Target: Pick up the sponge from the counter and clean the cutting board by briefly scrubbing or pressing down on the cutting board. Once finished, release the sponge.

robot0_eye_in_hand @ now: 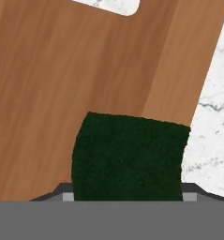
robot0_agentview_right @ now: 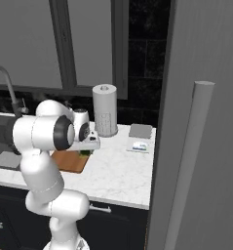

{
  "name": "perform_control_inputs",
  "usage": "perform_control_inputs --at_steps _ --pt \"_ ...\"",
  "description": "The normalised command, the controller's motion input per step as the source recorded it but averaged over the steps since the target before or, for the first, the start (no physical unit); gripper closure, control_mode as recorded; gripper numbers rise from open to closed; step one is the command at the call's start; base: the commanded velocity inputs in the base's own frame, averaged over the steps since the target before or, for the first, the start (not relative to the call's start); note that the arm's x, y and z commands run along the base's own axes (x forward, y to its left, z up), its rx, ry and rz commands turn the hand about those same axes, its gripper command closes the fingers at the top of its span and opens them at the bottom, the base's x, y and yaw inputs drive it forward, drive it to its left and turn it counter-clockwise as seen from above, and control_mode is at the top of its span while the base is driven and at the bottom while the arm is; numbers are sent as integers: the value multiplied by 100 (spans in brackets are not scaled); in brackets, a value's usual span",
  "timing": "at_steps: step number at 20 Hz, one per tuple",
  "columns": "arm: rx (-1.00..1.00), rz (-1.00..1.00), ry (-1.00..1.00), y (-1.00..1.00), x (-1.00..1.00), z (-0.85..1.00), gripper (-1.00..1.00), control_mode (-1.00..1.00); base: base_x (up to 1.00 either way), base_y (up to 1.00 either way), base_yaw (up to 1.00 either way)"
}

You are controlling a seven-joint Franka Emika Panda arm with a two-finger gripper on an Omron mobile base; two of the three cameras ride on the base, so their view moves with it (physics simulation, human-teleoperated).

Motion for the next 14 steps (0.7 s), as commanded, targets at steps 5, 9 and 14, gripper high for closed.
perform_control_inputs --at_steps 5,9,14 --pt "0 0 14 7 -95 -48 100 -100 0 0 0" --pt "0 0 5 8 -100 -43 100 -100 0 0 0" --pt "0 0 -16 9 -92 -14 100 -100 0 0 0"
